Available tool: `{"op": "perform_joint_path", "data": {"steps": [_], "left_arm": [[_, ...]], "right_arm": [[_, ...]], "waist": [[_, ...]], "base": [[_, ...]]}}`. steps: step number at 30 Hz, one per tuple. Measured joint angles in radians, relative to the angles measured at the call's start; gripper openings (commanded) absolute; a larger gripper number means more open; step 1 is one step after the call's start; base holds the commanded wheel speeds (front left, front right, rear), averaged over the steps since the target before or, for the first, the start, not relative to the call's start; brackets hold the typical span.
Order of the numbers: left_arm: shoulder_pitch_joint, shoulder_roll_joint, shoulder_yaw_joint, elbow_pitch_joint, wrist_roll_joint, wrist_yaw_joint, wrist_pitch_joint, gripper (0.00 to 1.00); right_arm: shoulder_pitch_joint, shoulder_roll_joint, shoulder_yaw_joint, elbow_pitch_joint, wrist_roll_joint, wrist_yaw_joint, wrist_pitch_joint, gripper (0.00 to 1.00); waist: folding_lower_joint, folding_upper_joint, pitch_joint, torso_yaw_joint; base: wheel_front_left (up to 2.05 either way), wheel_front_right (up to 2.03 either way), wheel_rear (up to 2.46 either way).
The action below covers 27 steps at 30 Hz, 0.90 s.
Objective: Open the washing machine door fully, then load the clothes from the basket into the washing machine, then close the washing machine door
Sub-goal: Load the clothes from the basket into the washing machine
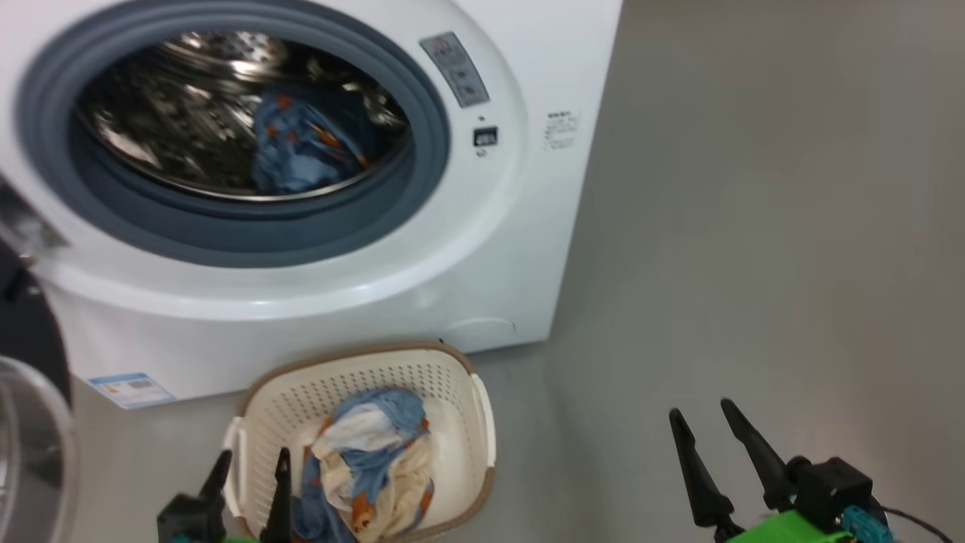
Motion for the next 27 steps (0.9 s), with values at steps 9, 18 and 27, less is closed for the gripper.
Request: {"op": "perform_joint_path", "data": {"steps": [9,18,27], "left_arm": [[-0.139,0.067,-0.008,0.1,0.017,-0.038,0.028,1.0],[-0.274,0.158,-0.012,0.227,0.033,-0.072,0.147,1.0],[-0.422,0.237,-0.015,0.377,0.034,-0.095,0.248,1.0]], "right_arm": [[-0.071,0.002,0.034,-0.023,0.069,0.0,0.0,1.0],[-0.128,0.002,0.077,-0.047,0.13,0.0,0.0,1.0],[-0.199,0.004,0.131,-0.081,0.178,0.0,0.0,1.0]], "waist": [[0.0,0.0,0.123,-0.092],[0.0,0.0,0.26,-0.197],[0.0,0.0,0.43,-0.287]], "base": [[0.0,0.0,0.0],[0.0,0.0,0.0],[0.0,0.0,0.0]]}}
